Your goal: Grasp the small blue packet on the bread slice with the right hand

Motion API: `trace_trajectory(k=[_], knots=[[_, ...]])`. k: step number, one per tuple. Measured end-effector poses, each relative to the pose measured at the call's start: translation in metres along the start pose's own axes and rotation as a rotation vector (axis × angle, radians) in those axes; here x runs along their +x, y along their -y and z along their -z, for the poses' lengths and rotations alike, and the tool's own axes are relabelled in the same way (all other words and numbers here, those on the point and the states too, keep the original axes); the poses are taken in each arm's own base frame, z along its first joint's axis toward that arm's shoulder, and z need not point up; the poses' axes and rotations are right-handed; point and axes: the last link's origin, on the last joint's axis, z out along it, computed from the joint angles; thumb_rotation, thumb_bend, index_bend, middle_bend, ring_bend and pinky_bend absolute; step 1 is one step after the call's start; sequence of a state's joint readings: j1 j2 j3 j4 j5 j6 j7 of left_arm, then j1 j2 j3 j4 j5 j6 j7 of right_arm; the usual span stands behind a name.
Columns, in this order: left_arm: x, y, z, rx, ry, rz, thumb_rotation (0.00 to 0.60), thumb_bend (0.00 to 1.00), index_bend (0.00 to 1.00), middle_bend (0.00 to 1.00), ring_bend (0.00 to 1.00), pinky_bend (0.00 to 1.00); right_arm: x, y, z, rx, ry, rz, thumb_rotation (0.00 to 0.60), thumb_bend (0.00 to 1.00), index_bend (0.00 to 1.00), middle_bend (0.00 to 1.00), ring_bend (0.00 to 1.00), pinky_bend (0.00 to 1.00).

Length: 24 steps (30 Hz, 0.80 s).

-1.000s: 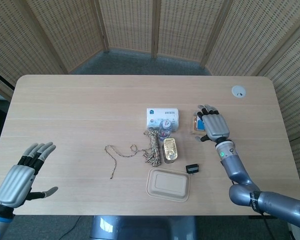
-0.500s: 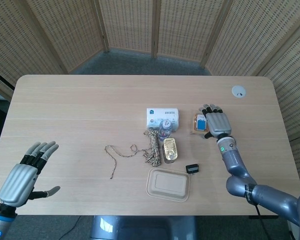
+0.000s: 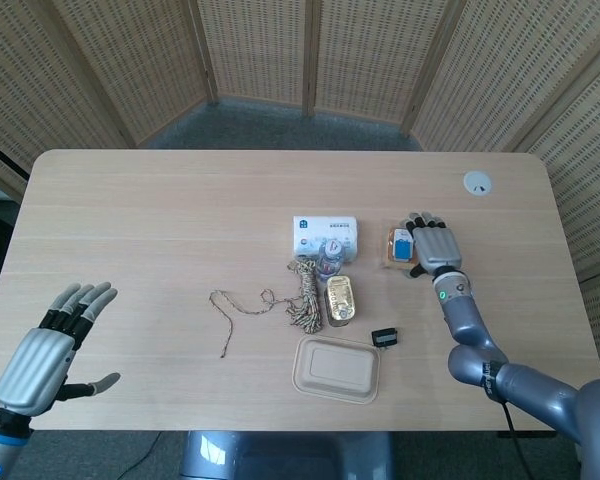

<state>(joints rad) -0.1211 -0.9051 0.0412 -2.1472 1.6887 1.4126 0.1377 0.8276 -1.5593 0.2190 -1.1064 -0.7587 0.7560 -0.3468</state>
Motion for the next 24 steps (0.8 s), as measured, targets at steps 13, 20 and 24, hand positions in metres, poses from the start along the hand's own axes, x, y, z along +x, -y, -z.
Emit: trace_trajectory(k=[13, 20, 24], knots=[[0.001, -0.001, 0.001, 0.009, -0.001, -0.006, 0.600, 0.15, 0.00, 0.00, 0.00, 0.00, -0.007, -0.006, -0.011, -0.029, 0.028, -0.004, 0.600, 0.17, 0.27, 0.00, 0.00, 0.11], [0.000, -0.001, 0.001, 0.011, 0.002, -0.006, 0.600, 0.15, 0.00, 0.00, 0.00, 0.00, -0.005, -0.005, -0.015, -0.032, 0.030, -0.001, 0.600, 0.17, 0.32, 0.00, 0.00, 0.13], [0.000, -0.001, 0.001, 0.013, 0.002, -0.005, 0.600, 0.15, 0.00, 0.00, 0.00, 0.00, -0.006, -0.004, -0.016, -0.032, 0.034, 0.000, 0.600, 0.17, 0.34, 0.00, 0.00, 0.14]])
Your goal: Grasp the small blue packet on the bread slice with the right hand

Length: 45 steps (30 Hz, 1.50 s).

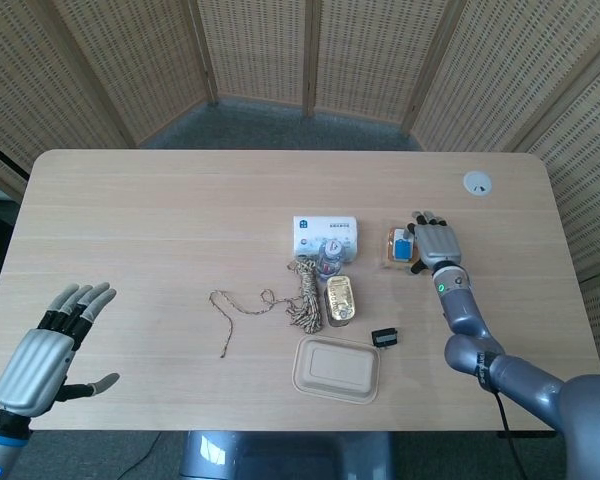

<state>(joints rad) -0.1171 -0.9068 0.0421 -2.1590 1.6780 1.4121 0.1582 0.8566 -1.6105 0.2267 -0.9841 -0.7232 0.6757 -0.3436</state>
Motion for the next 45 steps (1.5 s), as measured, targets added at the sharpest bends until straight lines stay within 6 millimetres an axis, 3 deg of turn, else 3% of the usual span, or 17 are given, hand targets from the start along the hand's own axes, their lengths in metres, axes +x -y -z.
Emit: trace_trajectory(k=[16, 31, 45], knots=[[-0.001, 0.001, 0.000, 0.003, 0.002, 0.003, 0.600, 0.15, 0.00, 0.00, 0.00, 0.00, 0.002, 0.003, -0.001, -0.009, 0.002, 0.004, 0.600, 0.14, 0.46, 0.09, 0.00, 0.19], [0.000, 0.005, 0.002, 0.010, -0.002, 0.006, 0.600, 0.15, 0.00, 0.00, 0.00, 0.00, -0.005, 0.009, -0.002, -0.026, 0.016, -0.046, 0.600, 0.13, 0.47, 0.09, 0.00, 0.20], [0.001, 0.006, 0.003, 0.012, -0.009, 0.007, 0.600, 0.15, 0.00, 0.00, 0.00, 0.00, 0.003, 0.008, -0.003, -0.049, -0.010, -0.097, 0.600, 0.16, 0.62, 0.19, 0.09, 0.27]])
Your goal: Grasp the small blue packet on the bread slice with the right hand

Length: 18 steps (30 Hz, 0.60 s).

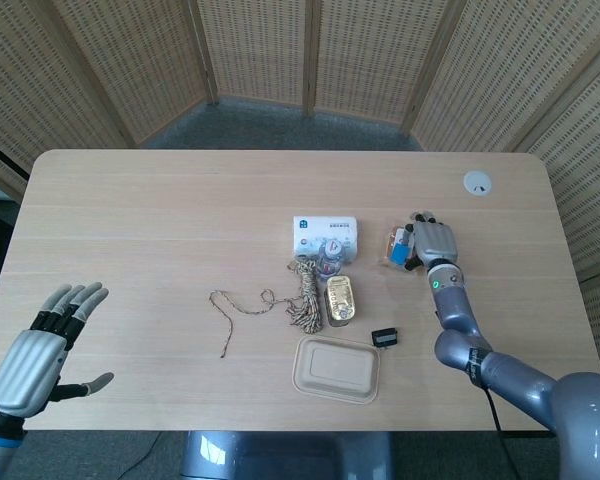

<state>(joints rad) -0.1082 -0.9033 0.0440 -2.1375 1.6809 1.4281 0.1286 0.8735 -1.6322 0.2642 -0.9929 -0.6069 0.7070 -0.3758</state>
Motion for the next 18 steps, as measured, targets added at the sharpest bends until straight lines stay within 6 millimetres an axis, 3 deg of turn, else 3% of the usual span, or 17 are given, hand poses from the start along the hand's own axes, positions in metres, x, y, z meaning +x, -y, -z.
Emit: trace_trajectory(k=[10, 18], knots=[[0.000, -0.002, 0.001, -0.004, 0.000, -0.003, 0.600, 0.15, 0.00, 0.00, 0.00, 0.00, 0.012, -0.004, 0.009, 0.009, -0.028, -0.057, 0.600, 0.16, 0.63, 0.20, 0.10, 0.27], [-0.001, -0.006, 0.001, -0.017, 0.001, -0.001, 0.600, 0.15, 0.00, 0.00, 0.00, 0.00, 0.042, 0.001, 0.026, 0.065, -0.086, -0.164, 0.600, 0.16, 0.63, 0.20, 0.09, 0.27]])
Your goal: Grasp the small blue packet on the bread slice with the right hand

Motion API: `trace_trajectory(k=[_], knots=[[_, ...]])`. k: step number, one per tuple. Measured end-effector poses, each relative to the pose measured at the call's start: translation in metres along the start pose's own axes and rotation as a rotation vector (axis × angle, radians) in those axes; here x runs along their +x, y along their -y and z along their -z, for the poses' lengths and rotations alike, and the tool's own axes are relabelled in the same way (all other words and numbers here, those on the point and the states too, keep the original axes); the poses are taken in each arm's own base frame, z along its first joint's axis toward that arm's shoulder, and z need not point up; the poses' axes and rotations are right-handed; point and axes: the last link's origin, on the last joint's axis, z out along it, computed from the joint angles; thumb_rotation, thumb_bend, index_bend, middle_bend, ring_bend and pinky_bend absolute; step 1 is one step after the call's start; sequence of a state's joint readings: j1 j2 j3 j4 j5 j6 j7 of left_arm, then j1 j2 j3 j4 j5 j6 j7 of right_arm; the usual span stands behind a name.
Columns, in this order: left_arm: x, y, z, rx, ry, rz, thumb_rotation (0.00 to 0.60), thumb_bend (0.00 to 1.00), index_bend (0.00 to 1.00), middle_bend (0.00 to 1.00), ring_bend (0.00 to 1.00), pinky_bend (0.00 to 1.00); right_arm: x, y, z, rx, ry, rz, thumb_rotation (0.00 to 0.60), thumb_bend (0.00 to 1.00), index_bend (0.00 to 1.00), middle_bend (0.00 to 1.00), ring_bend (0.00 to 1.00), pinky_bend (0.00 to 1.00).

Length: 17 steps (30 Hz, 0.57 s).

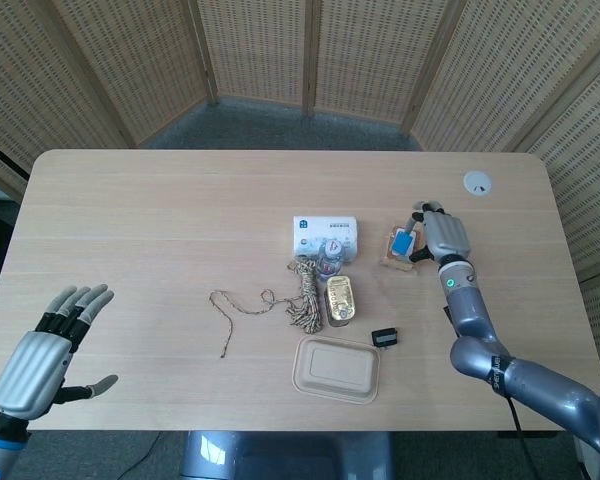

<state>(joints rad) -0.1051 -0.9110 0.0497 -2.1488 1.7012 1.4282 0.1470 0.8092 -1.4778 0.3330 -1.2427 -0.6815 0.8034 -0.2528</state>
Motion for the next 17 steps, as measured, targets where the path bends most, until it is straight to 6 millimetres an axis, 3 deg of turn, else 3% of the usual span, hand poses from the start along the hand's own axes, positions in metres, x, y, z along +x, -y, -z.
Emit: trace_trajectory(k=[11, 17], knots=[[0.001, 0.000, 0.005, 0.000, -0.012, 0.007, 0.600, 0.15, 0.00, 0.00, 0.00, 0.00, 0.065, 0.034, 0.025, 0.127, -0.098, -0.170, 0.600, 0.16, 0.63, 0.20, 0.09, 0.27], [0.002, 0.004, 0.008, 0.009, -0.016, 0.007, 0.600, 0.15, 0.00, 0.00, 0.00, 0.00, 0.091, 0.052, 0.037, 0.181, -0.127, -0.240, 0.600, 0.16, 0.63, 0.20, 0.09, 0.27]])
